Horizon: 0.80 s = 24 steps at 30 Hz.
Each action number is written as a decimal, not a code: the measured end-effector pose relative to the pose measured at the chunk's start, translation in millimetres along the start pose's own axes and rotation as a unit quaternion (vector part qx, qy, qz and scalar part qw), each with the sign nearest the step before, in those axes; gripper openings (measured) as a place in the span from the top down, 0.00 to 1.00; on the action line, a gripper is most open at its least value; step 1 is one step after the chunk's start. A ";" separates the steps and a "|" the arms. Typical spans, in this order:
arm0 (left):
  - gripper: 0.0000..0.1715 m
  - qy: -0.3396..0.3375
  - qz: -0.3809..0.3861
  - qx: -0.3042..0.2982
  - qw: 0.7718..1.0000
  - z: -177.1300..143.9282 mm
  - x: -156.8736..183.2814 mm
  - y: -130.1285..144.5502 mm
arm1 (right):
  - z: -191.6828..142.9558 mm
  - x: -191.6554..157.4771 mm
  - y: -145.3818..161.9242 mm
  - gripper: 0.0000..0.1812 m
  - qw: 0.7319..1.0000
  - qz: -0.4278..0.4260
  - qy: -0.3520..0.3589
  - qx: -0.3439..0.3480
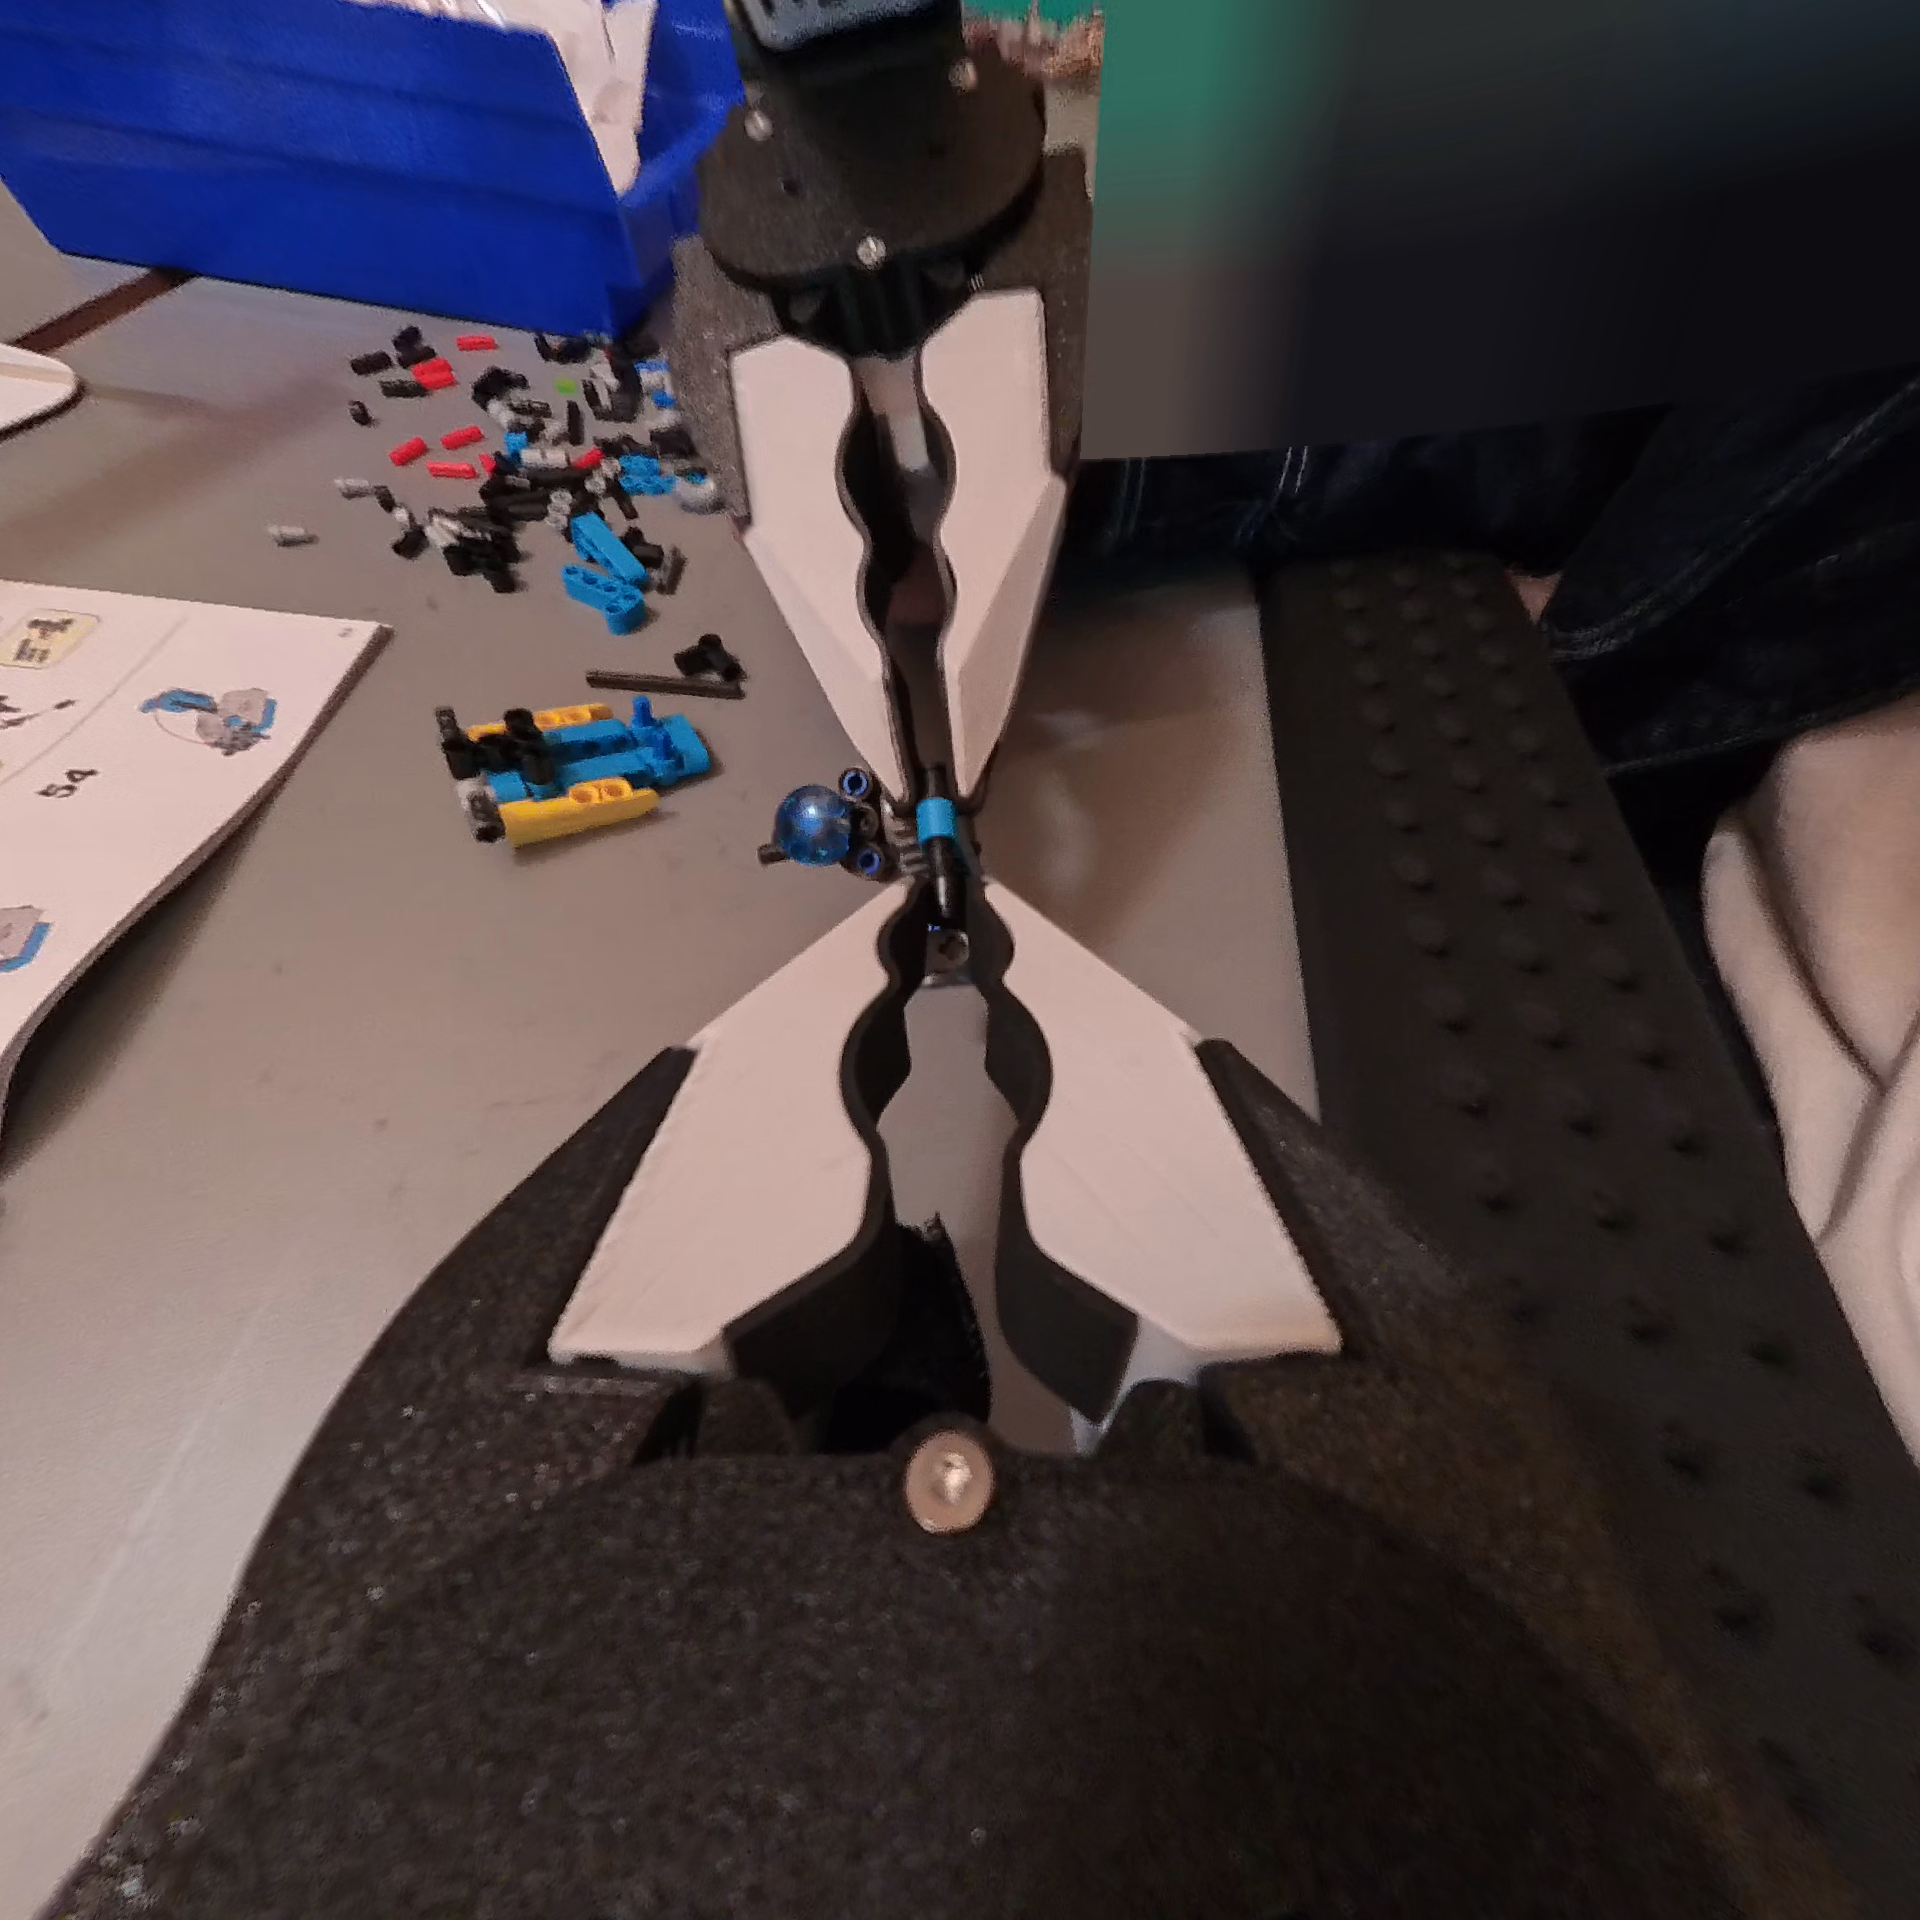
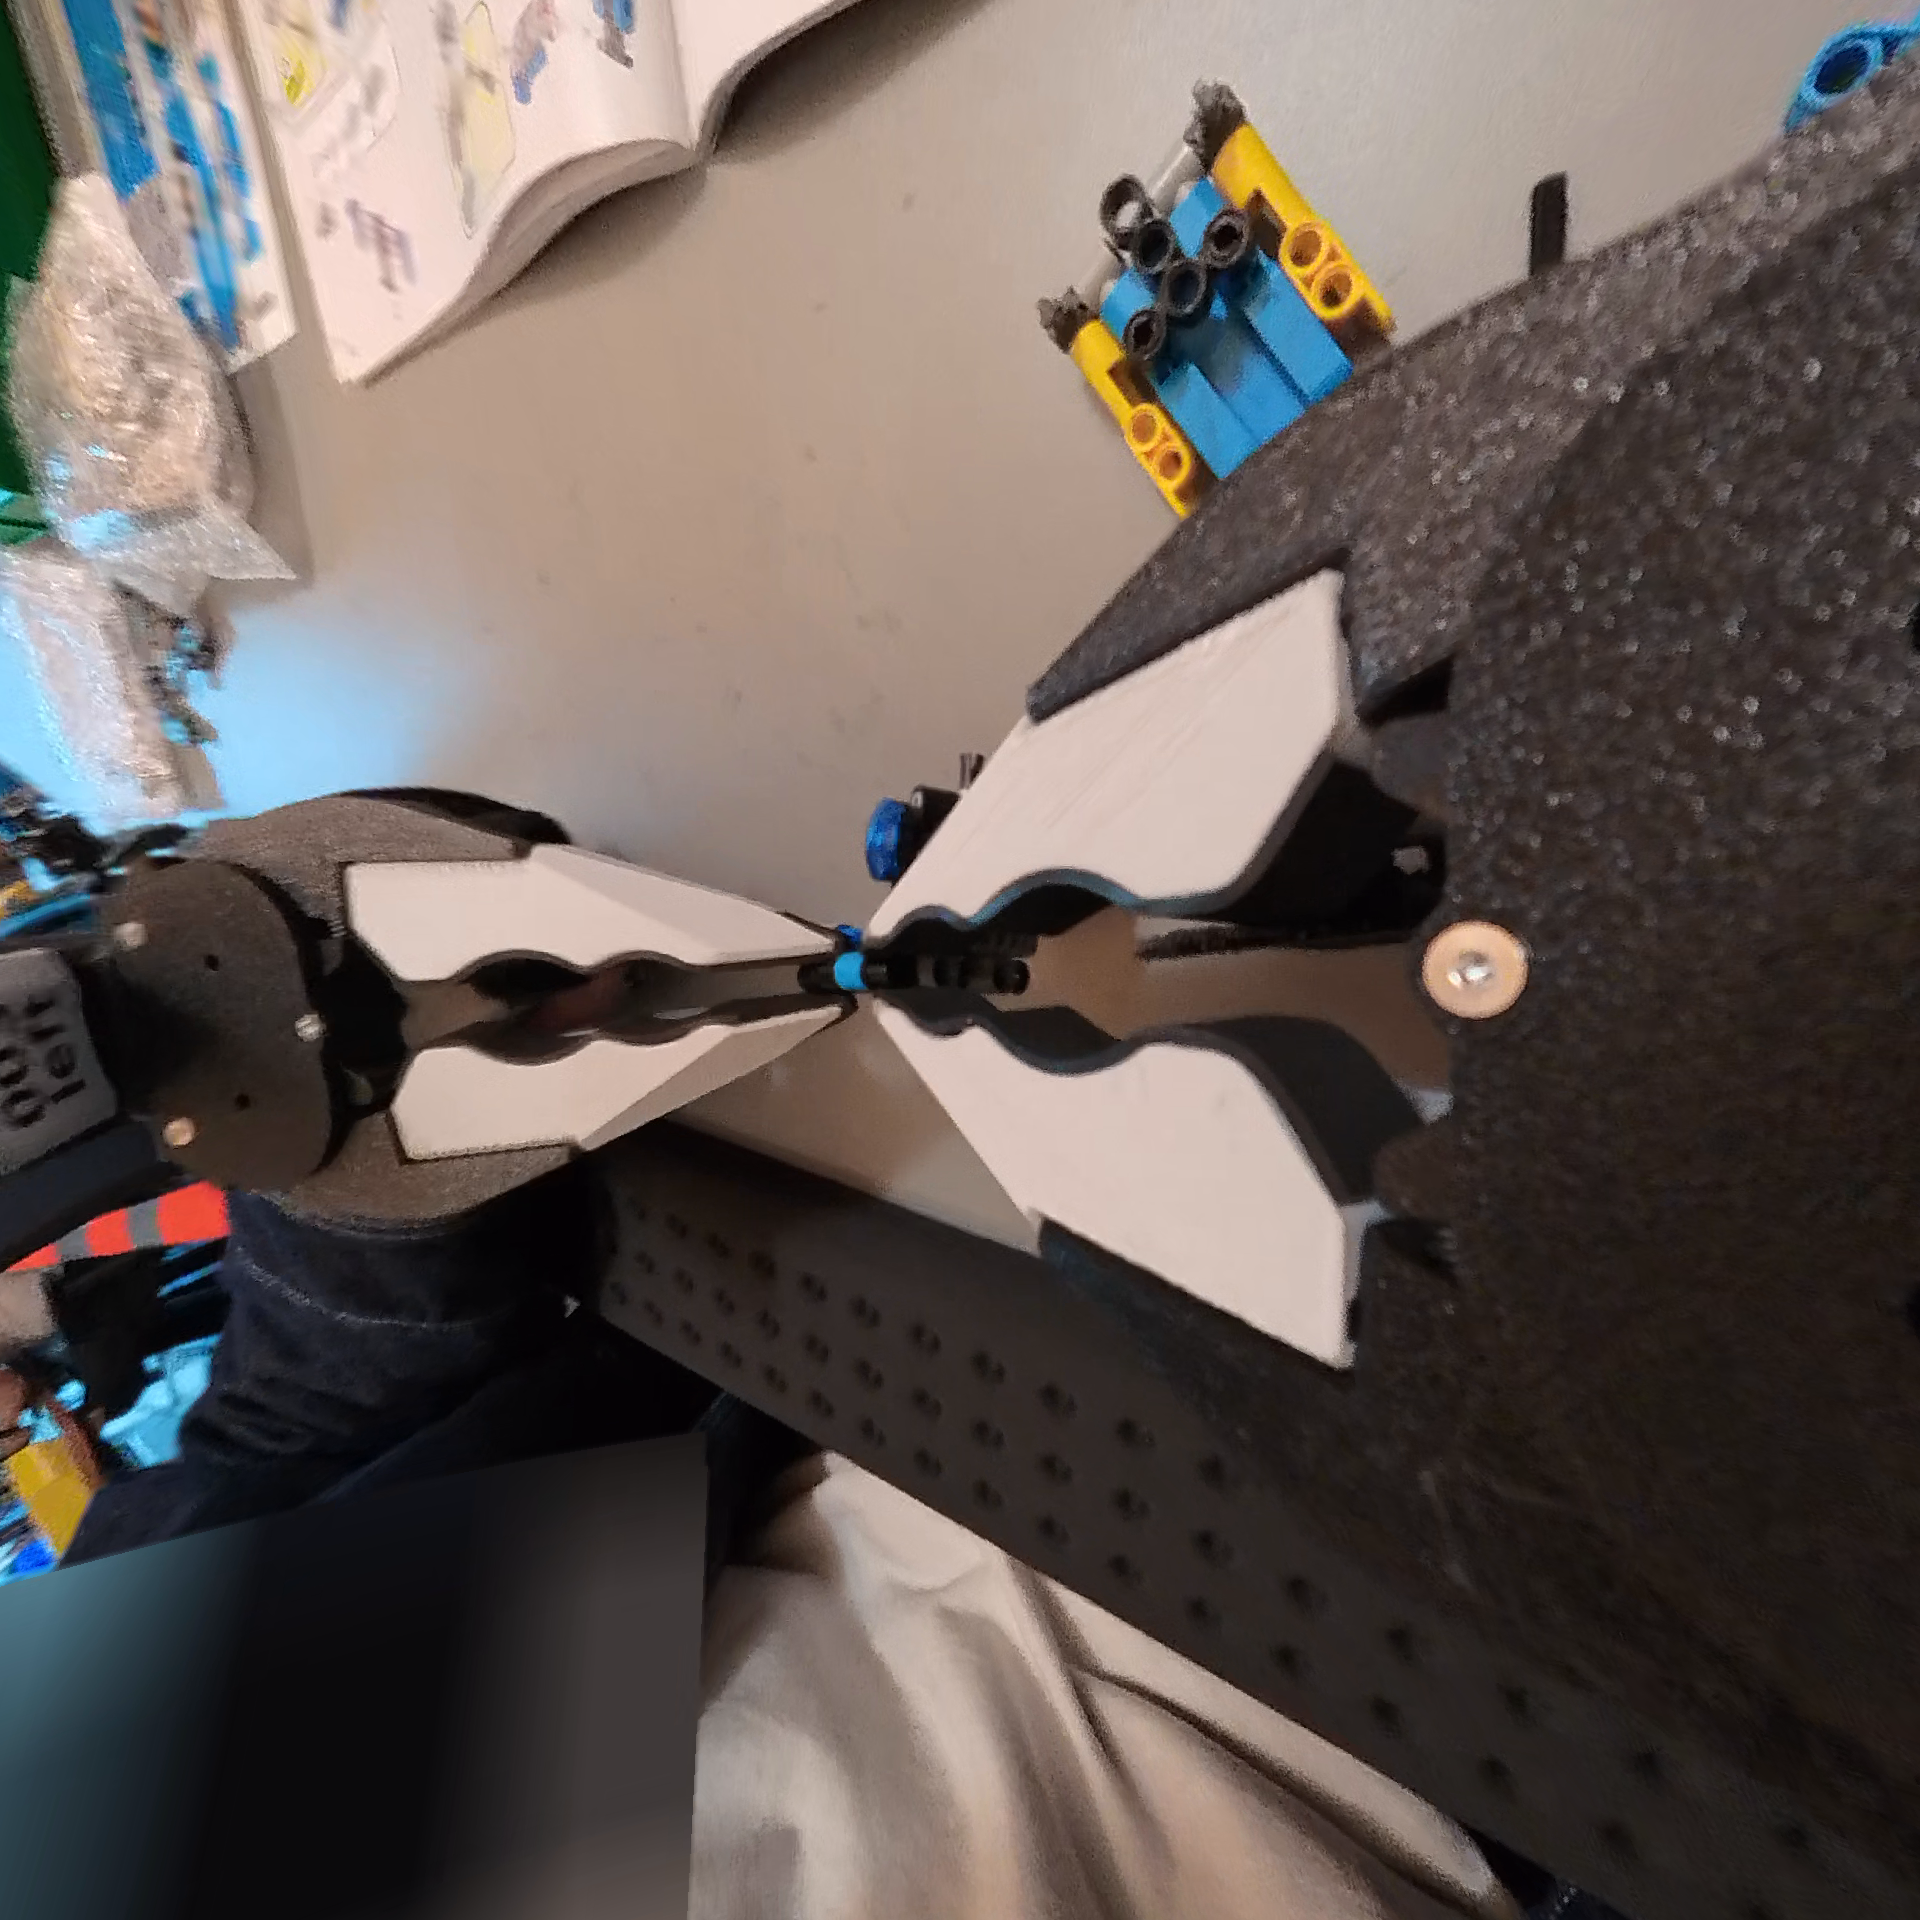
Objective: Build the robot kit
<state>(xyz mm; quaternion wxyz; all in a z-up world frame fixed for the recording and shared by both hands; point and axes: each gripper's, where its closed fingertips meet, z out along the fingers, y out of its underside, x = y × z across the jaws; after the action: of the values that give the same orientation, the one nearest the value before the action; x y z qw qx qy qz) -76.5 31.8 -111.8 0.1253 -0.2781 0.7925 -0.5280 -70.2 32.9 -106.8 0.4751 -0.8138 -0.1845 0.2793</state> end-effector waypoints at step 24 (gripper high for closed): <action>0.95 -0.008 -0.022 -0.040 0.999 7.1 -4.5 10.9 | 17.3 6.3 13.1 0.97 0.994 -0.082 0.058 -0.044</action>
<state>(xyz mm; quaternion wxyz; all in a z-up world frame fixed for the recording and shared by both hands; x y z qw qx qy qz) -72.7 32.0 -125.1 0.1093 -0.3045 0.8055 -0.4965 -75.8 41.7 -126.8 0.4704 -0.8305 -0.2352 0.1835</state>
